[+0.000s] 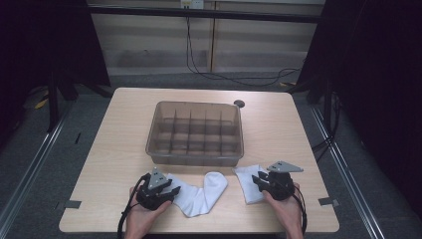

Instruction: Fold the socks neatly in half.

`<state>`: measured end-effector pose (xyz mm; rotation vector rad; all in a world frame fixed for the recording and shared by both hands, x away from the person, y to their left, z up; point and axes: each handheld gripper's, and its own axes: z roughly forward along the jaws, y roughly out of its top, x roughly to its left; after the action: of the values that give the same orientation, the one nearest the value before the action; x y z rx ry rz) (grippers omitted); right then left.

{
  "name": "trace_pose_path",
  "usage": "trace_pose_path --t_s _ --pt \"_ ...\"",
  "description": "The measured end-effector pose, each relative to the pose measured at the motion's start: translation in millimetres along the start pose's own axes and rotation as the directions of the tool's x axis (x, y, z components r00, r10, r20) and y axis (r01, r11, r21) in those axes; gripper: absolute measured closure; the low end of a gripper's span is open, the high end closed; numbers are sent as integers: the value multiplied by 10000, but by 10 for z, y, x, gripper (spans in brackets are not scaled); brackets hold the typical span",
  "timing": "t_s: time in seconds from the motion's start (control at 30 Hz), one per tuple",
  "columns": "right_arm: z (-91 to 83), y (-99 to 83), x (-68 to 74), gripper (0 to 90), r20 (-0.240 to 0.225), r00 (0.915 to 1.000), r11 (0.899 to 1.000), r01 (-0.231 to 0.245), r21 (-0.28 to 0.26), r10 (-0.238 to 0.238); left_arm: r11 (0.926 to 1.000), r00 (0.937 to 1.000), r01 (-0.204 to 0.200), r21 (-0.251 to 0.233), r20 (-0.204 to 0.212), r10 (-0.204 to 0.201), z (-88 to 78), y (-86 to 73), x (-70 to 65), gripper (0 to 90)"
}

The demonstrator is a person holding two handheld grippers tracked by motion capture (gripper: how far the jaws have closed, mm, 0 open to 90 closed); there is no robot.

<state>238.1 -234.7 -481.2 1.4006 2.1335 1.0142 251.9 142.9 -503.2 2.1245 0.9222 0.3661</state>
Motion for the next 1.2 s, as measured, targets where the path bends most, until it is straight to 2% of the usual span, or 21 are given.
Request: trace_pose_path --t_s 0.1,0.13,0.2,0.23,0.3,0.33,0.43,0.5,0.6,0.67,0.77,0.8,0.83,0.9,0.97,1.0,1.07,1.2 --pt "70 104 196 691 -608 9971 9989 456 -79 -460 9999 9999 -137 37 16 137 2 20 7 582" --pt "114 138 269 692 -929 9936 9979 641 -84 -646 9999 9998 122 -112 140 -121 7 39 18 574" --pt "193 210 440 698 -1247 9873 9951 986 -48 -984 9994 9996 216 -266 190 -211 1 72 41 573" --pt "237 248 528 701 -1481 9819 9930 1182 -46 -1176 9993 9994 236 -304 261 -228 6 89 53 574" --pt "328 315 700 695 -1893 9710 9890 1480 -37 -1460 9999 9996 10 -114 295 -7 34 118 79 587" --pt "377 347 773 686 -2034 9661 9868 1622 -5 -1589 10000 9996 75 -57 257 -74 56 121 72 602" --pt "543 416 937 649 -2510 9535 9844 1755 124 -1669 10000 9991 15 64 433 -18 96 100 95 649" --pt "618 435 992 615 -2556 9532 9844 1738 263 -1614 9999 9986 139 -18 517 -138 89 87 97 663" --pt "714 438 1059 555 -2653 9501 9823 1820 446 -1640 9999 9993 -99 92 370 95 55 61 91 680" --pt "745 428 1087 536 -2606 9503 9800 1910 552 -1705 9998 9994 178 97 301 -181 26 38 83 685" --pt "795 404 1124 529 -2495 9510 9746 2088 815 -1828 9995 9989 254 163 382 -260 -13 16 74 684" --pt "804 399 1132 555 -2559 9499 9753 2060 802 -1796 9996 9987 228 194 461 -237 -28 14 83 682" --pt "812 391 1148 589 -2536 9467 9721 2234 714 -1989 9994 9980 309 137 546 -316 -30 15 84 669" --pt "806 395 1165 668 -2367 9487 9694 2334 764 -2098 9995 9983 313 8 484 -313 -32 26 89 632" --pt "806 397 1163 796 -2554 9454 9711 2274 726 -2023 9996 9975 246 -102 665 -238 -8 41 89 606" --pt "804 396 1158 830 -2608 9448 9718 2242 732 -1983 9997 9972 244 -53 702 -240 5 42 86 604" --pt "781 402 1141 864 -2643 9445 9740 2181 613 -1949 10000 9989 53 71 462 -57 25 35 81 616" --pt "629 442 1079 875 -2894 9403 9819 1895 70 -1794 9999 9999 49 103 126 -50 11 26 86 623"
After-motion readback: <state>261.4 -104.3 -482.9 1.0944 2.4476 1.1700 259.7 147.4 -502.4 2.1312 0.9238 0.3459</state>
